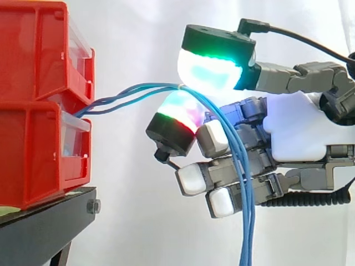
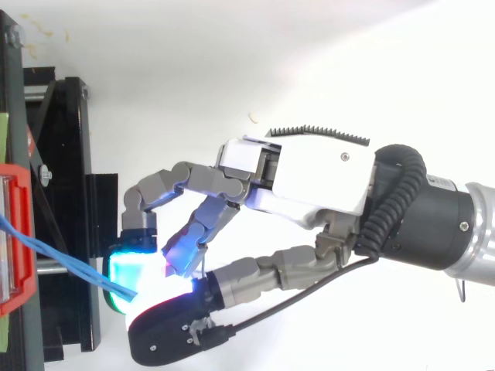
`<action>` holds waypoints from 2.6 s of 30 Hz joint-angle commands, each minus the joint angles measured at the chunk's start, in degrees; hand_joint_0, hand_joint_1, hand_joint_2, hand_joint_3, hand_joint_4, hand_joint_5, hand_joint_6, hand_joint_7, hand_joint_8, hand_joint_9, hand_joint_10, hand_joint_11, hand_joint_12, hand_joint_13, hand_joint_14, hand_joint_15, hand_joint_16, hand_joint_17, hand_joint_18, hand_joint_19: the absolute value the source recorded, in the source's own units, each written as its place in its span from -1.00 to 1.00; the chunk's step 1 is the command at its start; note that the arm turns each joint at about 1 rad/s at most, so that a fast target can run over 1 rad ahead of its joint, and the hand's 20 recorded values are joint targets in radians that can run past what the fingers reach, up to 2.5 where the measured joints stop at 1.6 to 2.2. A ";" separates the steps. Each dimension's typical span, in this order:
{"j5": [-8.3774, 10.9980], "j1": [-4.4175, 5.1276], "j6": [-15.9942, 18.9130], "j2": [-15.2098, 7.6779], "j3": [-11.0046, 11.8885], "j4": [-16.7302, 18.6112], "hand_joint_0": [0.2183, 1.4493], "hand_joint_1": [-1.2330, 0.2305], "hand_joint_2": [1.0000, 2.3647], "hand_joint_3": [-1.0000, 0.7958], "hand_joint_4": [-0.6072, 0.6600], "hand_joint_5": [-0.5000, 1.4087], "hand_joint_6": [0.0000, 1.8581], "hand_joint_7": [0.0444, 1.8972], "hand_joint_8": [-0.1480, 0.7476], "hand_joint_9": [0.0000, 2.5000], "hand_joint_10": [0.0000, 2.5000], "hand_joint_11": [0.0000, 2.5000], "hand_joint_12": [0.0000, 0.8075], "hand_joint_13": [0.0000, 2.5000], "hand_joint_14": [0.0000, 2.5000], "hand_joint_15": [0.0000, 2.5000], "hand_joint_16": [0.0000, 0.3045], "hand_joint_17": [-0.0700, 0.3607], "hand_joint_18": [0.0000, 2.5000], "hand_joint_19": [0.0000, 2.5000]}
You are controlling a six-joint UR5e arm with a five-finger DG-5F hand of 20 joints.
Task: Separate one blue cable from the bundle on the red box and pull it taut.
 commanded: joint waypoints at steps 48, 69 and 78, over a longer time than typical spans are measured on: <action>0.00 -0.01 -0.04 -0.02 0.00 -0.02 -0.21 -0.60 -1.00 -0.42 0.19 -0.69 -0.06 0.11 0.05 -0.37 -0.99 -0.51 -0.07 -0.32 -0.99 -0.68 -0.66 -0.13 -0.38 -0.54; 0.17 -0.01 -0.04 -0.02 0.00 -0.02 -0.34 -0.45 -0.97 -0.12 0.15 -0.62 -0.07 0.30 0.16 -0.07 -0.99 -0.46 -0.04 -0.16 -0.99 -0.66 -0.67 -0.14 -0.32 -0.54; 0.17 -0.01 -0.04 -0.02 0.00 -0.02 -0.33 -0.51 -0.97 -0.04 0.06 -0.68 -0.06 0.18 0.08 -0.28 -0.99 -0.50 -0.04 -0.27 -0.99 -0.66 -0.66 -0.13 -0.37 -0.54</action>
